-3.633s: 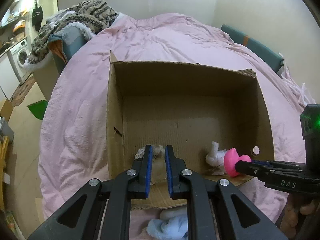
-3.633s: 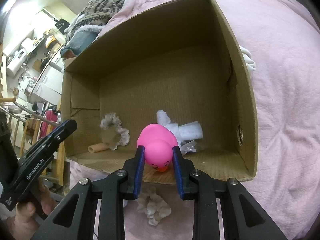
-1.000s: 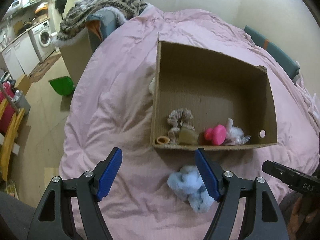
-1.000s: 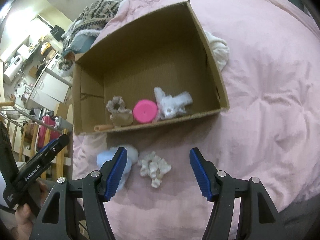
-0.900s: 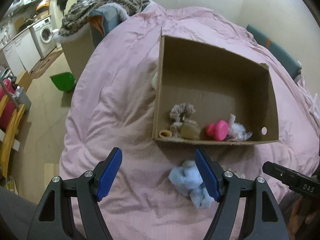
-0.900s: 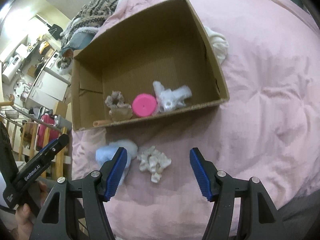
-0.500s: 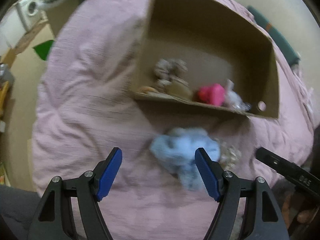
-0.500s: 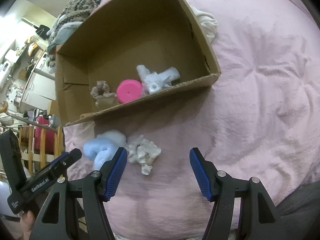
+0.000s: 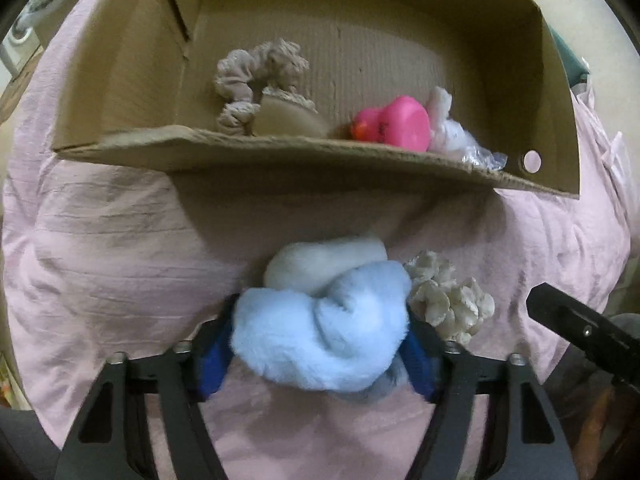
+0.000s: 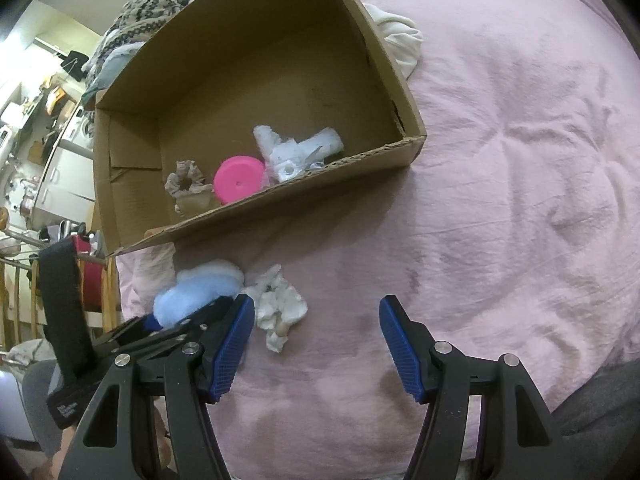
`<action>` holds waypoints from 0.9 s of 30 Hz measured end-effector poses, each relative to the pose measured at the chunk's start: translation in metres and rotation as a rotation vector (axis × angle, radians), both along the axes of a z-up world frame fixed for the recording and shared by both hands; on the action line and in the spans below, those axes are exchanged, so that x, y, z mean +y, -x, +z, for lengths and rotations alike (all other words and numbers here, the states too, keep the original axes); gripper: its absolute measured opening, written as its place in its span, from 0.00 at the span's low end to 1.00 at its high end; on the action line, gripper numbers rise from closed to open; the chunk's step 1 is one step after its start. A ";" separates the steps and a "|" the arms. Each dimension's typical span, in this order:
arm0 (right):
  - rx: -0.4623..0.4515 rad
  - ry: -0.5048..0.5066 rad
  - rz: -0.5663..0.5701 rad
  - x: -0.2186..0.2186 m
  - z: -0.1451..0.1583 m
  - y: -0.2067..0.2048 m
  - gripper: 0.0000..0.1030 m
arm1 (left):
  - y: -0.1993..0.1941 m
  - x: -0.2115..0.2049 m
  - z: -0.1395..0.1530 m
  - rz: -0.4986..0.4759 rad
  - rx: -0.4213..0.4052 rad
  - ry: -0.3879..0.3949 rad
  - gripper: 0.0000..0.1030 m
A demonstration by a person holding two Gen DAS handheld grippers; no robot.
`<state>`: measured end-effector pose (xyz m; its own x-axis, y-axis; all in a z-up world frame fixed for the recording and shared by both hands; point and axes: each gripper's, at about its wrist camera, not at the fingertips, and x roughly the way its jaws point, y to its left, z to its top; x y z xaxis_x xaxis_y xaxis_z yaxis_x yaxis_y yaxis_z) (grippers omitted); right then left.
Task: Organize soft objects
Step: 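Move both tools back to the bed and grasp the light-blue fluffy sock with the left tool, then grasp the white lace scrunchie with the right tool while the left tool holds the blue sock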
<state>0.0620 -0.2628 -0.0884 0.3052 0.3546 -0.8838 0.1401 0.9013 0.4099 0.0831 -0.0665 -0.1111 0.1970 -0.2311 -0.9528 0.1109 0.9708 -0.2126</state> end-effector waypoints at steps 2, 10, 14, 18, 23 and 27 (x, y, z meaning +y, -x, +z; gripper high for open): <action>0.003 -0.002 -0.002 0.000 -0.001 -0.001 0.67 | 0.001 -0.002 -0.001 -0.011 0.008 0.026 0.34; 0.000 -0.009 0.007 0.003 -0.002 -0.005 0.67 | 0.015 0.007 0.025 -0.005 0.004 0.038 0.12; 0.001 -0.020 0.012 0.005 -0.001 -0.004 0.67 | 0.025 0.020 0.047 0.001 -0.038 0.016 0.11; 0.003 -0.031 0.018 0.007 -0.001 -0.004 0.67 | 0.037 0.036 0.071 0.004 -0.100 -0.049 0.11; 0.030 -0.060 0.017 0.008 -0.006 -0.005 0.67 | 0.039 0.052 0.079 0.056 -0.106 -0.033 0.11; 0.045 -0.082 0.008 0.008 -0.011 -0.011 0.67 | 0.039 0.061 0.080 0.098 -0.132 -0.049 0.11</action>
